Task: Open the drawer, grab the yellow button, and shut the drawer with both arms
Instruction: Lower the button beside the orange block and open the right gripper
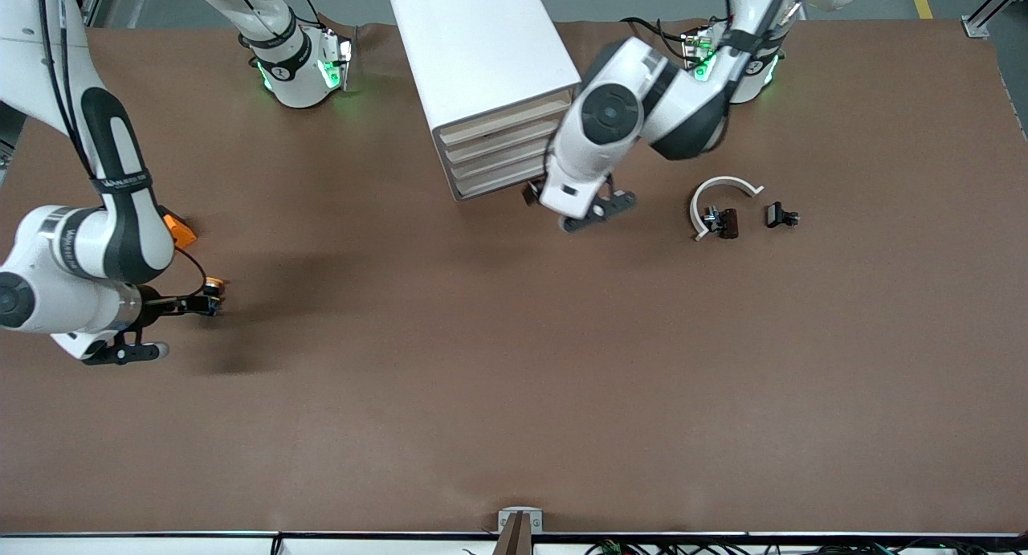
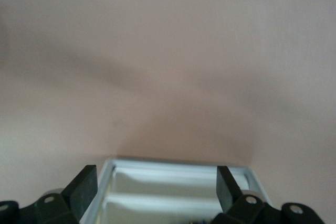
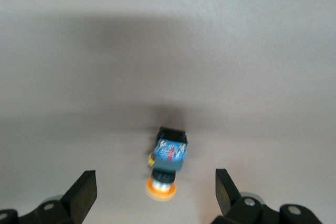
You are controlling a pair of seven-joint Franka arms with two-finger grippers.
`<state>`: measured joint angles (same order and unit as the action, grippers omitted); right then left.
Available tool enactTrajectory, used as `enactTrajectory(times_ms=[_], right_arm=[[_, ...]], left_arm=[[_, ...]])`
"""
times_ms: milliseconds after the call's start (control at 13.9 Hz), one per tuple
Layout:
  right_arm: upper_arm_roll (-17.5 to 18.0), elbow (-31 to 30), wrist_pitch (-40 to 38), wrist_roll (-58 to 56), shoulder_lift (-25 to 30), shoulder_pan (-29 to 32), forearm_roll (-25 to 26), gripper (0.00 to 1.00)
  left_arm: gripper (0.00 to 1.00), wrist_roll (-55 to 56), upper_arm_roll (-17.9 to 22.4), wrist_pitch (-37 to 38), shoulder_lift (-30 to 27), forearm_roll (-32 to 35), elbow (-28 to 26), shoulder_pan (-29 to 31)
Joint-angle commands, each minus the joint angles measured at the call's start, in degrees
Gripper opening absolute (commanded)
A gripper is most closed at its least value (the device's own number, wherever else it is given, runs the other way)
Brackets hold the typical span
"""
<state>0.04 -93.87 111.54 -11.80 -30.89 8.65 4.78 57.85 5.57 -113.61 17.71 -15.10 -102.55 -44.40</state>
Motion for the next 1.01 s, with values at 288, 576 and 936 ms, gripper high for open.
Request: enactTrajectory(times_ms=[288,576,936], right_arm=[[0.2,2.9,-11.7,10.3,9.6,-7.8,1.0,1.0],[0.3,2.5,-14.9,10.0,17.9,-8.9,0.5,1.0],[0.4,3.4,-19.7,9.6,25.4,-8.9,0.2,1.0]], left_arm=[[1.0,-8.3,-0.5,6.3,-1.3,8.7,6.6,16.6],[1.0,-21.7,-0.6,8.0,-0.8,13.3,12.7,26.4],[1.0,-30.8,-0.6,7.6,1.5,13.4,20.3,36.4]])
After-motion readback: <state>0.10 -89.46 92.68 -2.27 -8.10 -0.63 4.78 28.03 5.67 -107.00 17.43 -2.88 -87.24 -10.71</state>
